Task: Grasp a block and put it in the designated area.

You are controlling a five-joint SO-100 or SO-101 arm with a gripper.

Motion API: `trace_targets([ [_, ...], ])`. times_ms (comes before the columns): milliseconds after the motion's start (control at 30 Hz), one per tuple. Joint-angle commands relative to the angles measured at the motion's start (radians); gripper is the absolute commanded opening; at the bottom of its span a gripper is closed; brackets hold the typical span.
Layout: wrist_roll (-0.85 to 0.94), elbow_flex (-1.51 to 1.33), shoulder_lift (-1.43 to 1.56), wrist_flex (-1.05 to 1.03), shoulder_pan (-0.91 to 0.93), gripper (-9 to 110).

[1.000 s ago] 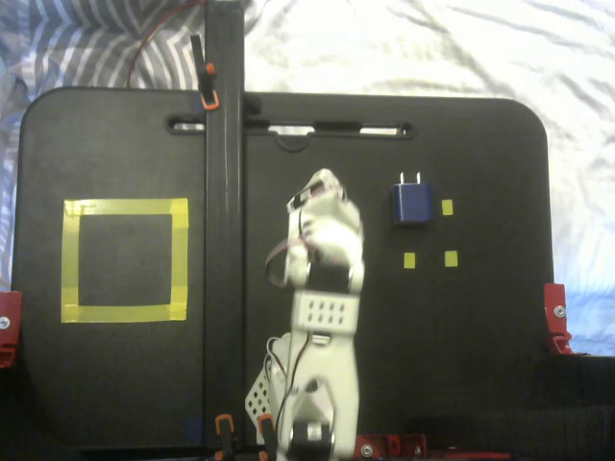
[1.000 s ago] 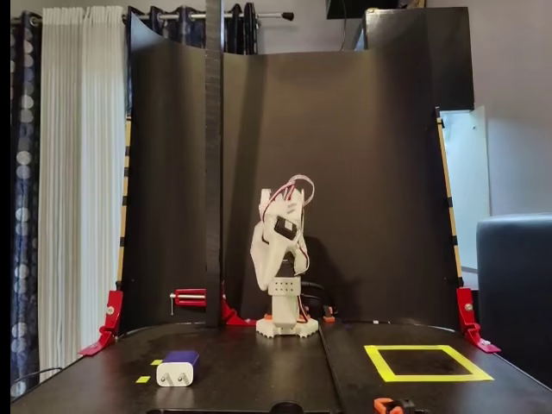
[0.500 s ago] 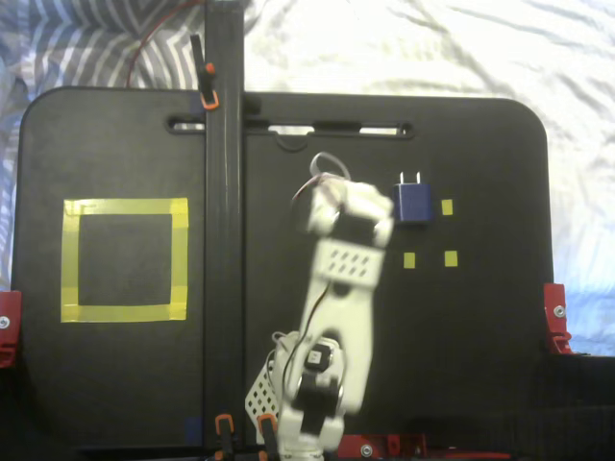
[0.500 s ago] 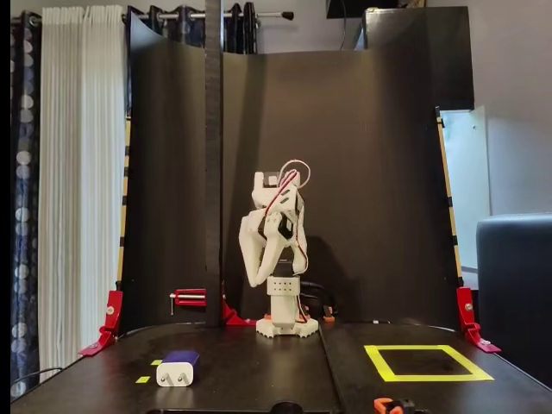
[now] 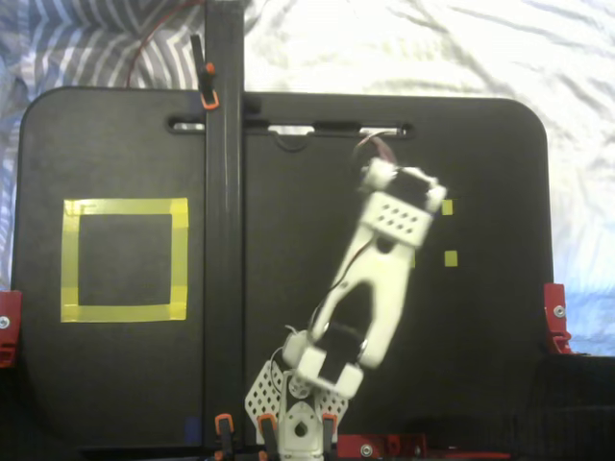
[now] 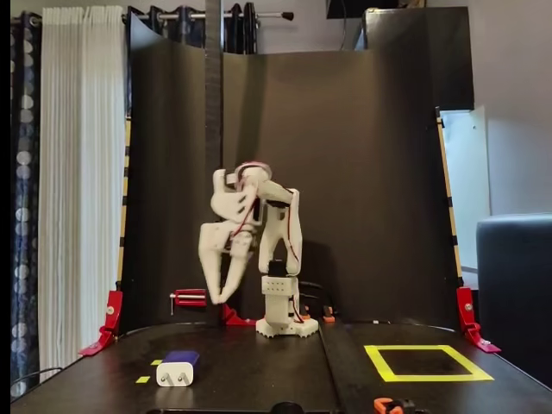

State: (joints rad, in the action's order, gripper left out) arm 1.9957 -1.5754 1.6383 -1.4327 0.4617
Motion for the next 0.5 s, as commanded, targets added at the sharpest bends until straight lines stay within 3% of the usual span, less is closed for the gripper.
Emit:
trace_targets([
  [0,0.048,0.055,-0.028,0.021,0.048,0],
  [467,0.149,0.172,-0.252,0.143,0.173,1],
])
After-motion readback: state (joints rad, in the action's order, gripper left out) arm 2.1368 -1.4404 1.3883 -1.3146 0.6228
